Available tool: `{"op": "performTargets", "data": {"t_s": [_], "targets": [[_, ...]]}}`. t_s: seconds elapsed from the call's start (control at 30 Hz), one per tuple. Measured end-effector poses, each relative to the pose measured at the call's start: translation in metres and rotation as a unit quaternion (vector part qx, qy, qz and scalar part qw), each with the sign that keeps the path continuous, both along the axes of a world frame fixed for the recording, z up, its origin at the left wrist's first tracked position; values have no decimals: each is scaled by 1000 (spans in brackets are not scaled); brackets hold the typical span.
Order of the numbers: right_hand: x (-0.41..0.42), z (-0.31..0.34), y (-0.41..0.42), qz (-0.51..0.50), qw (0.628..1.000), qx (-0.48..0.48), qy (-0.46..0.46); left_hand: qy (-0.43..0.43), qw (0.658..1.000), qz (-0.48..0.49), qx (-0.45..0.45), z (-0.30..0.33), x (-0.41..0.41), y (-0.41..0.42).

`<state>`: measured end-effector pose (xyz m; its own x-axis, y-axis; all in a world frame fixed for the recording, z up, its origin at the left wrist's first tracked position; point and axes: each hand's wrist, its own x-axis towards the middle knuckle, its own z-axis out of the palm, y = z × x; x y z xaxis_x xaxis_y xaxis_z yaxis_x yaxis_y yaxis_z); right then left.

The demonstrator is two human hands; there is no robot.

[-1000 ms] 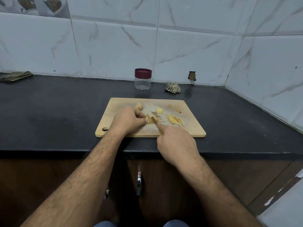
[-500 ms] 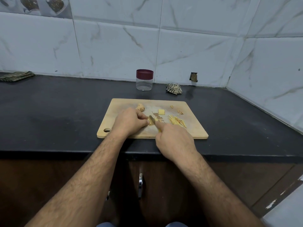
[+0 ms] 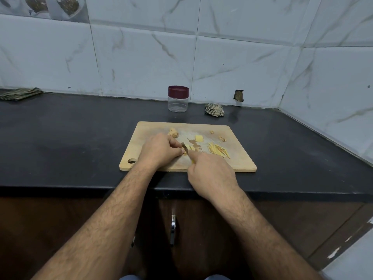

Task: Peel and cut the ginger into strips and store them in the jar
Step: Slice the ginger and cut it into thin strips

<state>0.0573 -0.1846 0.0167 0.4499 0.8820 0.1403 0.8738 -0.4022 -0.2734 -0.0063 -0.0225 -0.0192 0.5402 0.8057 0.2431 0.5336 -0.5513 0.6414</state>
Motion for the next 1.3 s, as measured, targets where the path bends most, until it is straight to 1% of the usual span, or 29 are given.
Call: {"op": "performTargets", "data": {"t_s": [0.13, 0.3, 0.43, 0.57, 0.77, 1.0, 1.3], "targets": [[-1, 1, 3, -5, 1000, -13, -11, -2, 1000, 2, 2, 1, 0, 0], [-9, -1, 9, -4, 999, -21, -50, -2, 1000, 5, 2, -2, 0, 1], [-9, -5, -9, 6, 997, -41, -59, 7, 1000, 3, 6, -2, 1, 1], [-10, -5, -23, 13, 997, -49, -54, 7, 1000, 2, 5, 0, 0, 1], [-6, -3, -23, -21, 999, -11, -25, -6, 1000, 14, 14, 0, -1, -4], [-5, -1, -15, -9, 1000, 8, -5, -8, 1000, 4, 10, 2, -2, -4], [-4, -5, -1, -2, 1000, 4, -20, -12, 1000, -3, 0, -2, 0, 2]]}}
